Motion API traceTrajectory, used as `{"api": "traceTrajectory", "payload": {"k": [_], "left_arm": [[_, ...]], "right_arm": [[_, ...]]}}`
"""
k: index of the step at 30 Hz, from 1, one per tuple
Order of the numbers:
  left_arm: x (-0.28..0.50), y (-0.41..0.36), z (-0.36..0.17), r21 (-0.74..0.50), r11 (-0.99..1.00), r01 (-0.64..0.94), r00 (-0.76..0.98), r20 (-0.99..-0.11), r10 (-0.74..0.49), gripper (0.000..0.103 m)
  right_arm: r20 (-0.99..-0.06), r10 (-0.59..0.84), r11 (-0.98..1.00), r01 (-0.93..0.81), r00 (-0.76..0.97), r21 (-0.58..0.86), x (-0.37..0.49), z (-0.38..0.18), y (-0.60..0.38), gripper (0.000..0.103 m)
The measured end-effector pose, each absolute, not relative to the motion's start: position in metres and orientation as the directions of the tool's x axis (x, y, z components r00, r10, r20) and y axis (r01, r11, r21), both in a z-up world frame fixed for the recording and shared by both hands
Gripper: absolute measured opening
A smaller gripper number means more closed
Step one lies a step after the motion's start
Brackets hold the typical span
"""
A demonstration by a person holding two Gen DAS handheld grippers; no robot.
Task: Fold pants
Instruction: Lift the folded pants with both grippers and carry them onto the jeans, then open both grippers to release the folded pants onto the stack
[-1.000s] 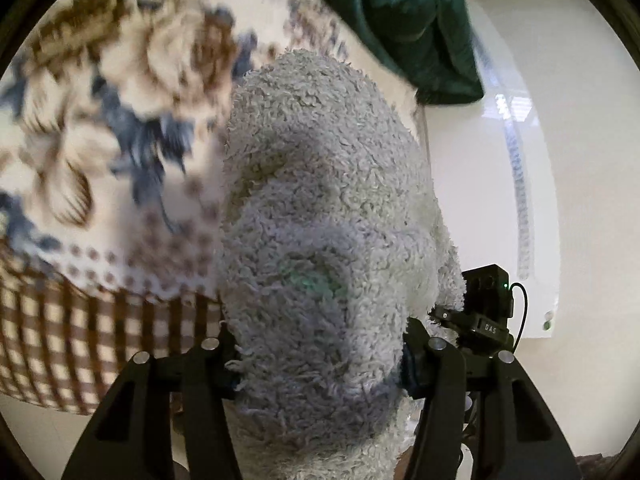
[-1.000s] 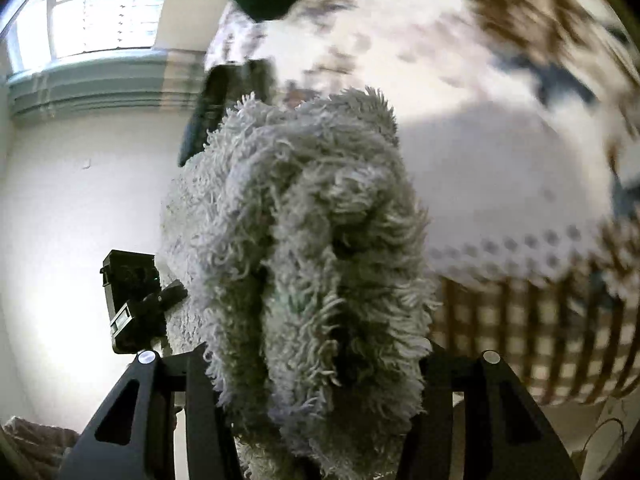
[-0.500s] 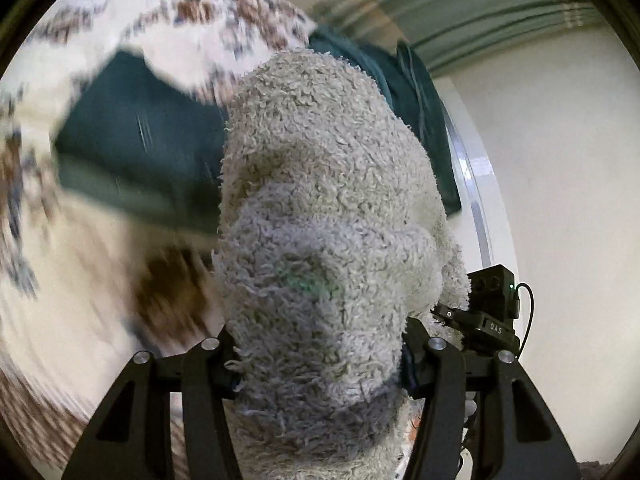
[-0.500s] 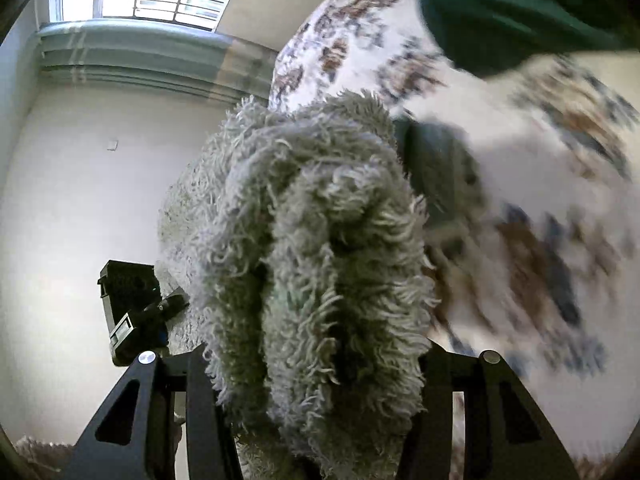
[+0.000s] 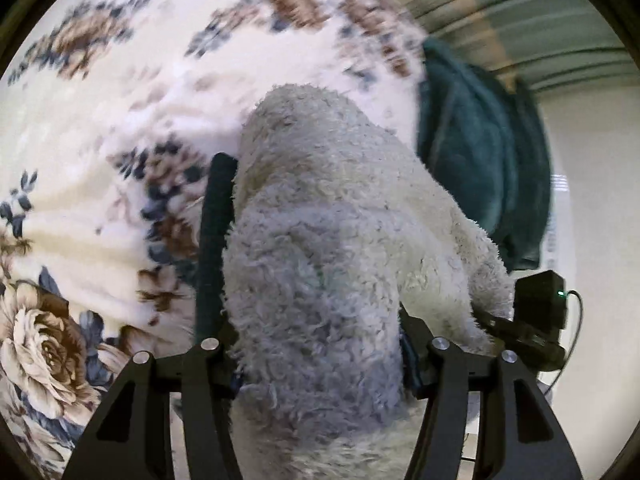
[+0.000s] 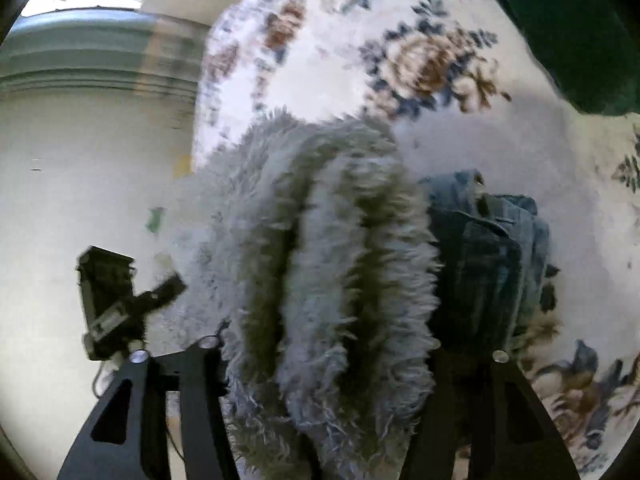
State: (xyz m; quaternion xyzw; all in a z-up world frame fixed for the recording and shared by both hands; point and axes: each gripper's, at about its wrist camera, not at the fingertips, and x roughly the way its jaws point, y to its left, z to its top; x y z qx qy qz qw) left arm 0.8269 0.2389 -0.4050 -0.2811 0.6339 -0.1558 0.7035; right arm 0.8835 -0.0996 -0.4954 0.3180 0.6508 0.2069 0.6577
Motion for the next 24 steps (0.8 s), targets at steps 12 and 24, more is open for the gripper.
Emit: {"api": "traceTrajectory", "payload": {"k": [12, 24], "left_arm": [[0.784, 0.243, -0.342, -0.321, 0.946, -0.051, 0.243, -0.923, -0.300, 0.089], [0.677, 0.203, -0.255, -0.093, 0.995, -0.028, 0.437, -0.896, -0.071, 0.089]], "right_arm": [[-0.947, 0.258, 0.965, -0.008, 0.193, 0.262, 0.840, -0.415, -0.100, 0.103], [-0.897, -0.069, 0.997, 0.047, 0.436, -0.053, 0.683, -0.287, -0.067, 0.103]]}}
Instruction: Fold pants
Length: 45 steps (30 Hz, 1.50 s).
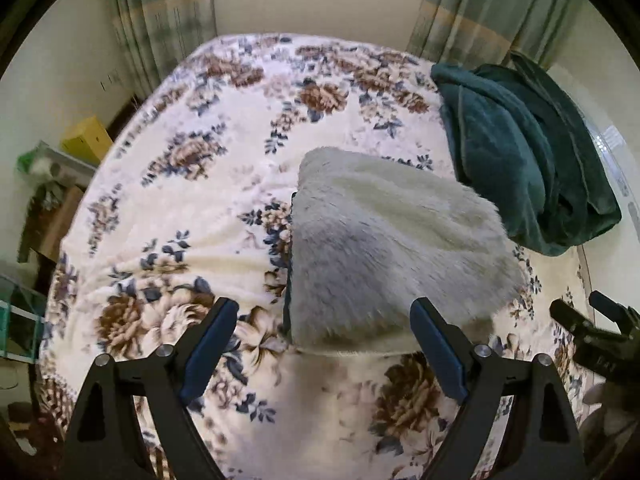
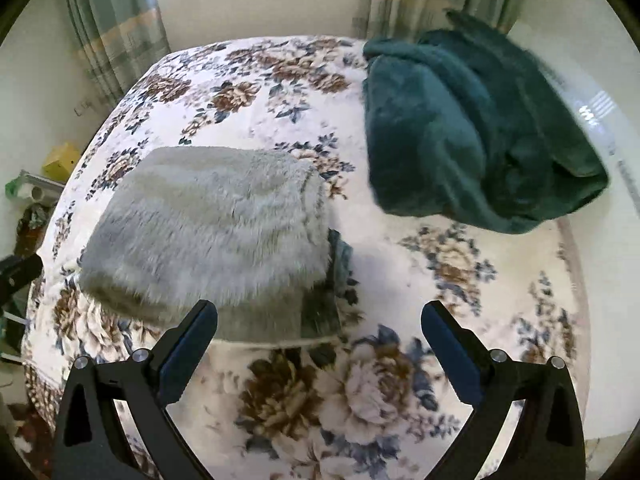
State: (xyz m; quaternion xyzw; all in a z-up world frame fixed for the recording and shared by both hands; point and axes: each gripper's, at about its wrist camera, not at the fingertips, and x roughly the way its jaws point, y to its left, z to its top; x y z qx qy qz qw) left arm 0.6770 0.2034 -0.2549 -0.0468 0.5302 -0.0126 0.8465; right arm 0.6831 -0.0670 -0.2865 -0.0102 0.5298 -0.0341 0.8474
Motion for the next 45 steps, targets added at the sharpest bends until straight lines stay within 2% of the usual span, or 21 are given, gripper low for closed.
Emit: {"api": "traceTrajectory", "payload": {"k": [7, 16, 26, 36, 45], "left_arm": [[0.613, 0.176, -0.192, -0.061, 0.998, -0.017, 0.536, -0.843, -0.042, 0.089], [0.522, 0.152, -0.125, -0.032, 0.999, -0.004, 0.633, -0.774, -0.022, 0.089], [0.423, 0.148, -0.058, -0.009, 0.999, -0.035, 0.707, -0.707, 0.018, 0.089], [0.361, 0.157, -0.013, 0.008, 1.000, -0.005, 0.769, -0.639, 0.009, 0.089], [0.334, 0.166, -0.013, -0.023, 1.000, -0.012, 0.773, -0.634, -0.005, 0.089]], "right_arm": [[-0.842, -0.100, 0.995, 0.047, 0.530, -0.089, 0.590, -0.209, -0.059, 0.103], [-0.768, -0.055, 0.998, 0.027, 0.638, -0.050, 0.465, -0.103, -0.063, 0.103], [-0.691, -0.034, 0.999, 0.005, 0.722, -0.043, 0.335, -0.013, -0.069, 0.103], [-0.605, -0.076, 0.997, 0.042, 0.793, -0.069, 0.238, 0.054, -0.057, 0.103], [-0.609, -0.045, 0.999, 0.026, 0.792, -0.041, 0.207, 0.067, -0.045, 0.103]]}}
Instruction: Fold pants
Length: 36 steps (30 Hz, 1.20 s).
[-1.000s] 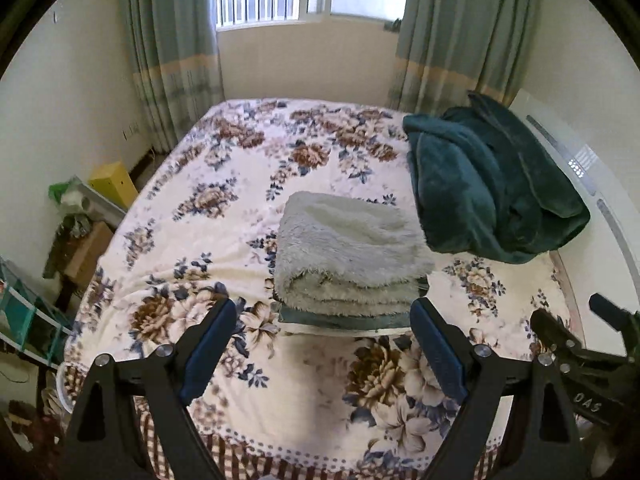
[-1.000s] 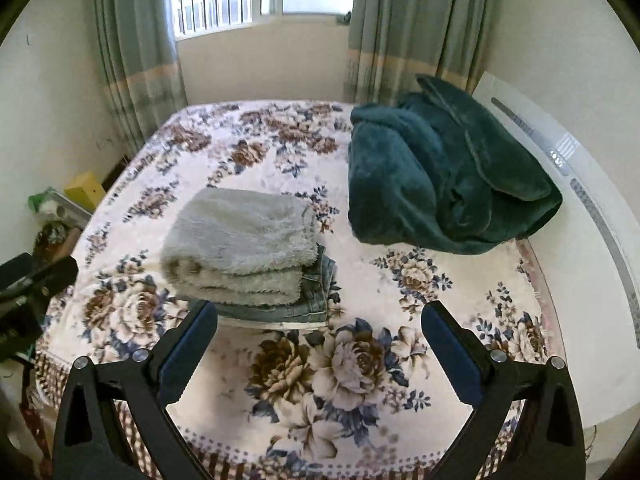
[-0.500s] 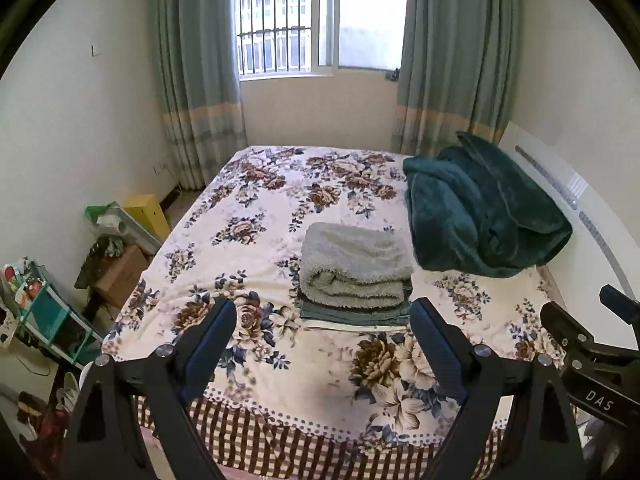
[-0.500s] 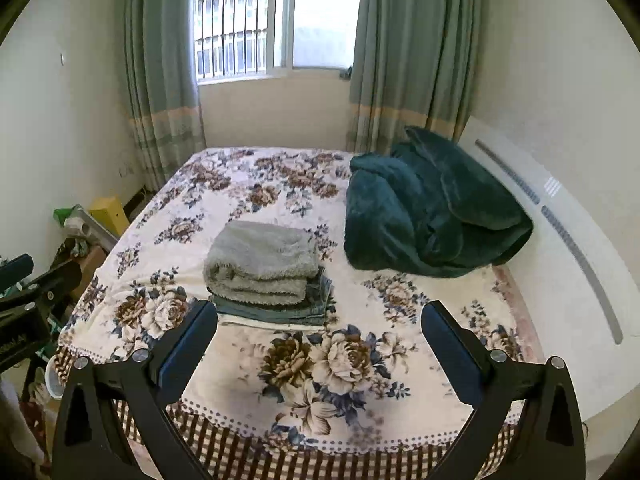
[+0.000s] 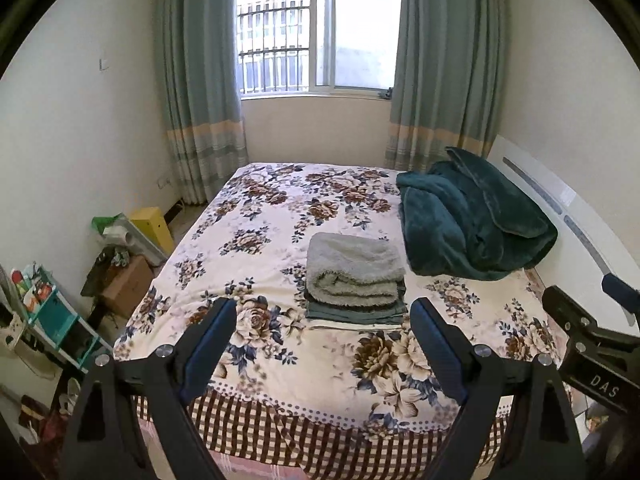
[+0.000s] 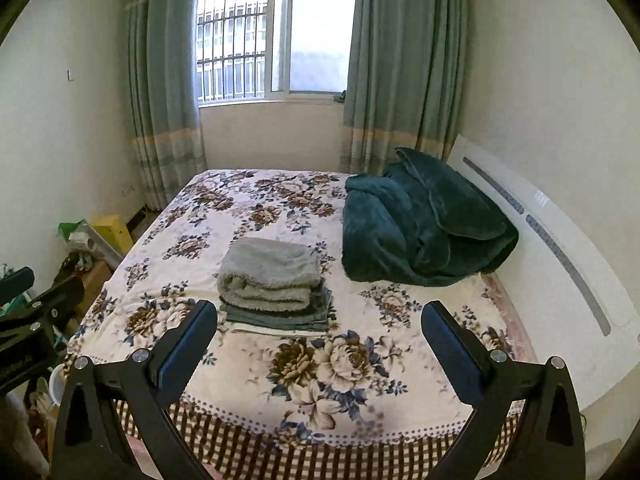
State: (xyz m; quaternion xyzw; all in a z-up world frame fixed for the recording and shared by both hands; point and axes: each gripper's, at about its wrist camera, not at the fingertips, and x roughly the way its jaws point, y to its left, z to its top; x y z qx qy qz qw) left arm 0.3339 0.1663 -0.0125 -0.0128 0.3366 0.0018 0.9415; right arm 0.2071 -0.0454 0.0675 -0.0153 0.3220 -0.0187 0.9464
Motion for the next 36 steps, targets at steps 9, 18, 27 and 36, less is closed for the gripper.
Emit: {"api": "traceTrajectory", "payload": {"k": [9, 18, 27, 36], "left_arm": [[0.328, 0.172, -0.012, 0.001, 0.999, -0.049, 0.796, -0.605, 0.039, 0.103], [0.326, 0.173, -0.011, 0.007, 0.999, -0.051, 0.799, -0.600, 0.045, 0.103], [0.316, 0.180, -0.004, 0.016, 0.998, -0.060, 0.810, -0.583, 0.058, 0.103], [0.313, 0.179, -0.002, 0.020, 0.998, -0.063, 0.812, -0.580, 0.063, 0.103]], "right_arm": [[-0.610, -0.042, 0.999, 0.015, 0.791, -0.049, 0.210, 0.065, -0.043, 0.103], [-0.602, -0.028, 0.999, -0.001, 0.798, -0.049, 0.208, 0.066, -0.037, 0.103], [-0.597, -0.018, 0.999, -0.006, 0.802, -0.038, 0.211, 0.073, -0.042, 0.103], [-0.599, -0.011, 0.999, -0.010, 0.801, -0.031, 0.211, 0.074, -0.043, 0.103]]}}
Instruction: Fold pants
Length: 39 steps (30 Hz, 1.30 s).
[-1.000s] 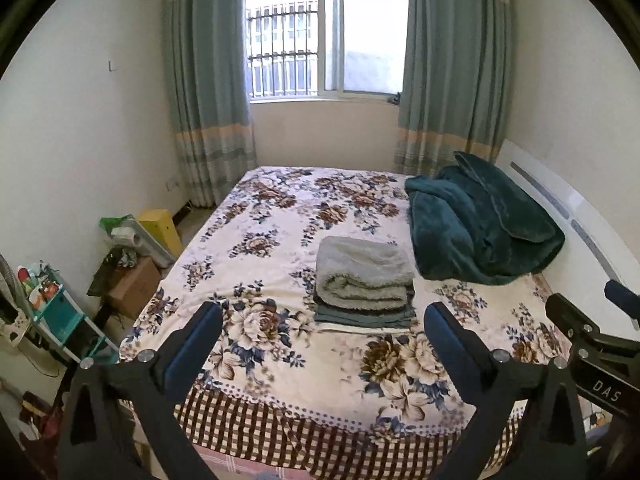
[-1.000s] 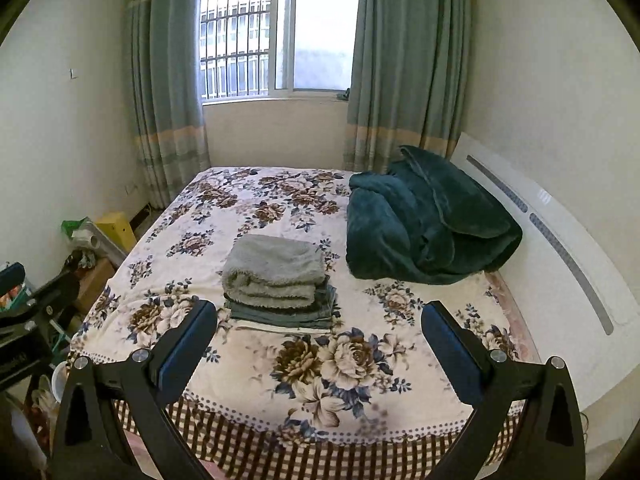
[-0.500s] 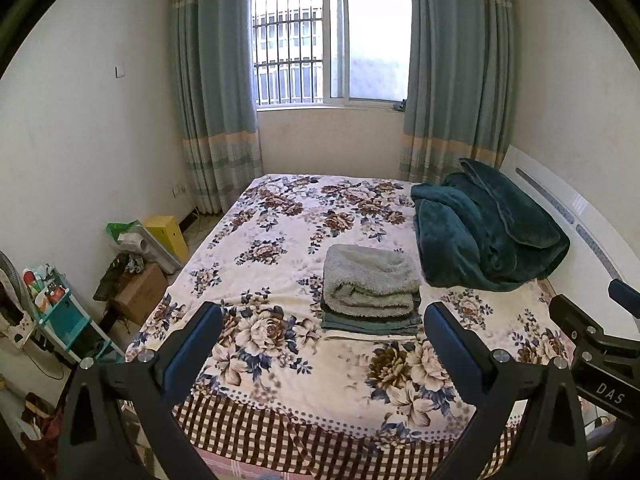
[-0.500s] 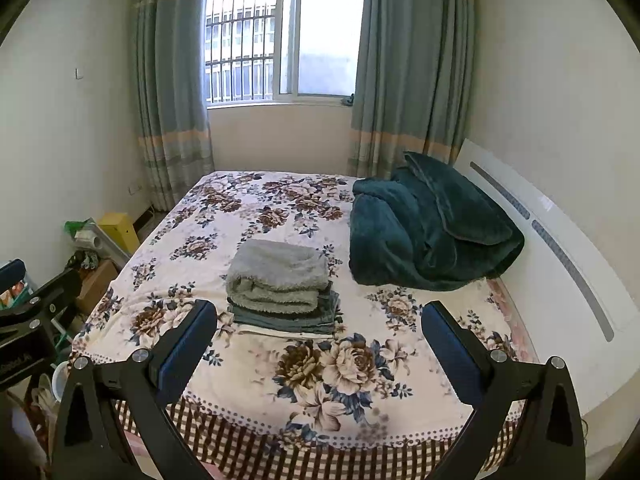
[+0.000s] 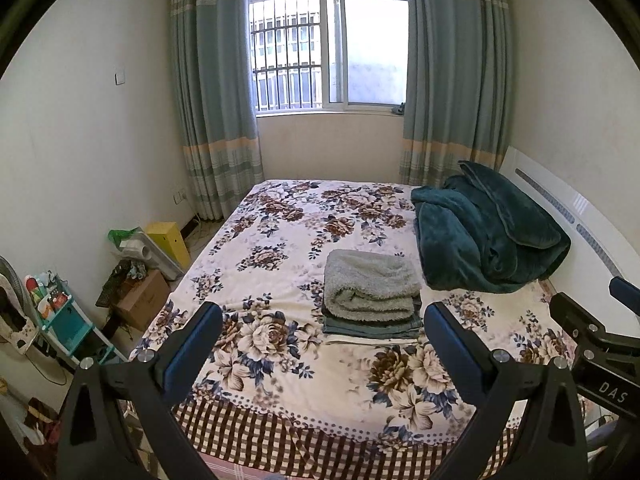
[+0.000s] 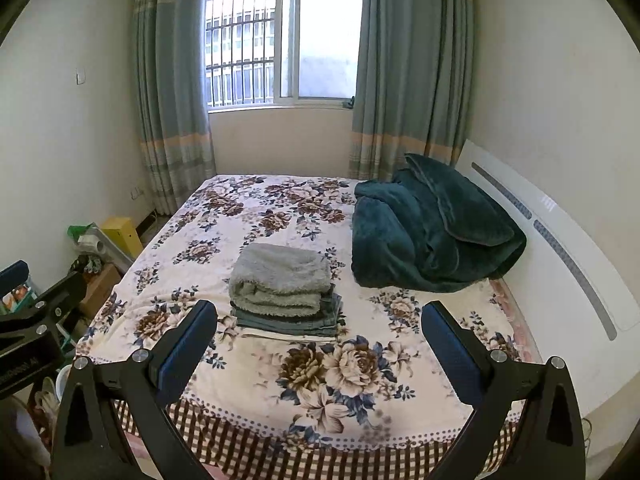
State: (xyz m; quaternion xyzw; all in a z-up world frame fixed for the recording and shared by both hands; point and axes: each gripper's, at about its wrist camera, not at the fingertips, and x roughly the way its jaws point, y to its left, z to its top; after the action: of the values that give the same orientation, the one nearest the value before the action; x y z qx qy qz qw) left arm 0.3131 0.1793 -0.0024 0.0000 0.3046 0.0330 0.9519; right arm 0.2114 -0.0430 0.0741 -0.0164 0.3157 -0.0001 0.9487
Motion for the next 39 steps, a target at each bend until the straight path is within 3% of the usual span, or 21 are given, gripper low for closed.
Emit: {"api": "traceTrajectory", "payload": {"k": [39], "left_arm": [[0.320, 0.190, -0.003, 0.039, 0.998, -0.051, 0.812, -0.580, 0.064, 0.103]], "right_arm": [[-0.610, 0.006, 1.000, -0.014, 0.793, -0.009, 0.211, 0.071, -0.038, 0.103]]}}
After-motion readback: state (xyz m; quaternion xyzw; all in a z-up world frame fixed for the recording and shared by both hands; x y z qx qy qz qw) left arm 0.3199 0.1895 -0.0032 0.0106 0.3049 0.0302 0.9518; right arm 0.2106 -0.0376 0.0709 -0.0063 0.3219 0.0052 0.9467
